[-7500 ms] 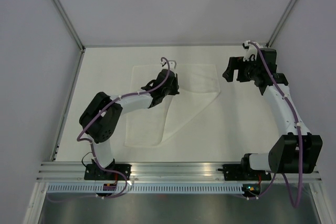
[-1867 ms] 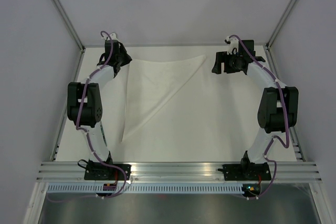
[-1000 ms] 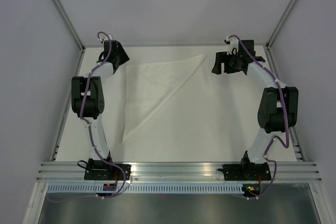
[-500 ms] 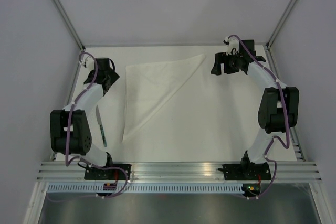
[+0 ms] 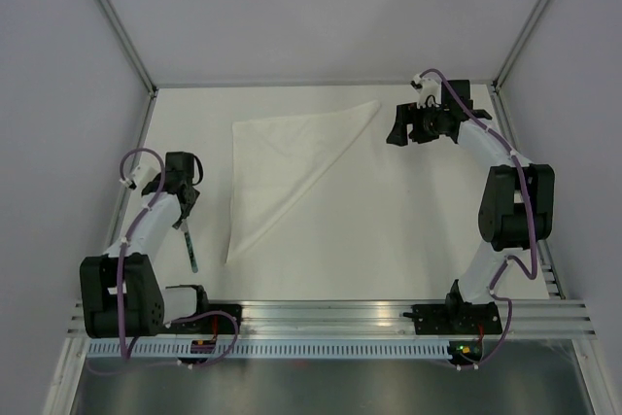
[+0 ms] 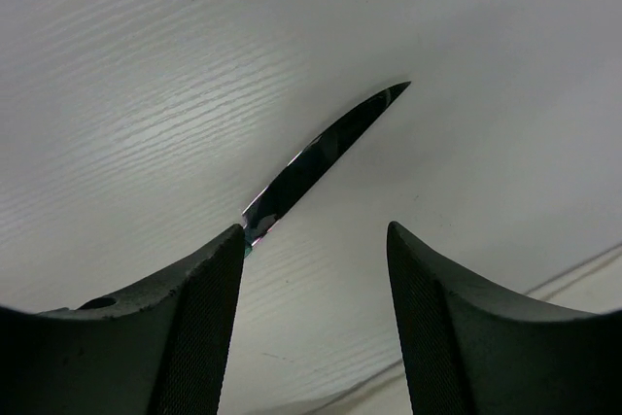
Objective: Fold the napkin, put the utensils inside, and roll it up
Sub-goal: Pick up the knife at the center of the board.
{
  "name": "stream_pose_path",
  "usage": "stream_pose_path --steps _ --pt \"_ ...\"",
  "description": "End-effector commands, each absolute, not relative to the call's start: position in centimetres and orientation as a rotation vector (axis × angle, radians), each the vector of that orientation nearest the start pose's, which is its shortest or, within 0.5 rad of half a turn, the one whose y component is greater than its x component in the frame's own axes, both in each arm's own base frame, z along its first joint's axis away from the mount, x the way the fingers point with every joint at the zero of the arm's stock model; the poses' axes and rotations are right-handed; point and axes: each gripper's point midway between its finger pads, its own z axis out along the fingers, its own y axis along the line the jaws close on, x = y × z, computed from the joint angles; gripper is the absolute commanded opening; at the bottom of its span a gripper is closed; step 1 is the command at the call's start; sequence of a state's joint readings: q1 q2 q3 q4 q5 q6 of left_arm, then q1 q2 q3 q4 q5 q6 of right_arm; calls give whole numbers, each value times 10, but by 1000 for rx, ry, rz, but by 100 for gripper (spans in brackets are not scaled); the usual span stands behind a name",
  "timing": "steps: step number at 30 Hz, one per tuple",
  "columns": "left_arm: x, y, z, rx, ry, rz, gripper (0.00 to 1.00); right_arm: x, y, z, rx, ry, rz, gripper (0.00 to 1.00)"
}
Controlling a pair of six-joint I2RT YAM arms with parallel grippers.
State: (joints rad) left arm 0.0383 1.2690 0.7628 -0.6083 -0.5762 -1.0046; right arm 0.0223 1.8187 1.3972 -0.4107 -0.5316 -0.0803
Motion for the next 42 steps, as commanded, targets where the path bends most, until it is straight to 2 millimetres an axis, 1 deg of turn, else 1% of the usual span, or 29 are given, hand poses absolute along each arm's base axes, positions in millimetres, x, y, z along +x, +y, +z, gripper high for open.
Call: stream_pose_path --steps 1,4,7,9,11,14,16,17,18,20,22,26,27,30,31,32,34,35,37,41,42 --pt "241 81 74 -1439 2016 435 66 455 102 144 -415 2233 630 87" --pt "234 76 67 -1446 2055 421 65 454 104 139 -410 2245 655 87" --pt "226 70 52 -1459 2124 423 66 454 104 137 -408 2251 659 87" --pt "220 66 42 -1473 2154 422 65 453 104 138 -405 2251 660 87" --pt "217 64 35 -1488 2165 420 64 452 105 138 -403 2252 663 87" --pt "217 61 26 -1503 2183 421 63 449 106 137 -397 2254 672 87" --pt "221 60 23 -1503 2191 409 60 449 106 137 -395 2254 678 87" --pt "221 59 18 -1506 2209 420 58 448 106 136 -391 2257 680 87" --pt "225 59 18 -1502 2213 413 55 447 106 136 -389 2257 679 87" --pt "226 57 10 -1509 2247 426 52 446 105 133 -389 2265 674 87" --pt "230 56 7 -1510 2254 421 49 447 104 133 -389 2264 670 87" --pt "232 55 1 -1498 2273 427 45 446 103 128 -386 2274 670 87" --pt "234 56 2 -1487 2278 422 42 445 104 127 -387 2277 671 87" --pt "245 56 3 -1453 2287 405 35 447 104 128 -378 2274 679 87" --pt "246 56 3 -1447 2295 410 34 447 104 128 -376 2277 681 87" --pt "252 56 6 -1425 2297 403 33 447 105 128 -376 2278 682 87" --pt "257 56 4 -1407 2320 398 30 448 105 131 -377 2271 678 87" --pt "264 55 5 -1387 2324 383 29 447 104 130 -372 2275 677 87" --pt "268 55 1 -1386 2345 371 29 448 105 132 -371 2273 679 87" --pt "290 54 3 -1327 2368 317 22 449 104 135 -363 2272 680 87" --pt "295 52 3 -1316 2376 296 20 450 104 136 -362 2271 681 87"
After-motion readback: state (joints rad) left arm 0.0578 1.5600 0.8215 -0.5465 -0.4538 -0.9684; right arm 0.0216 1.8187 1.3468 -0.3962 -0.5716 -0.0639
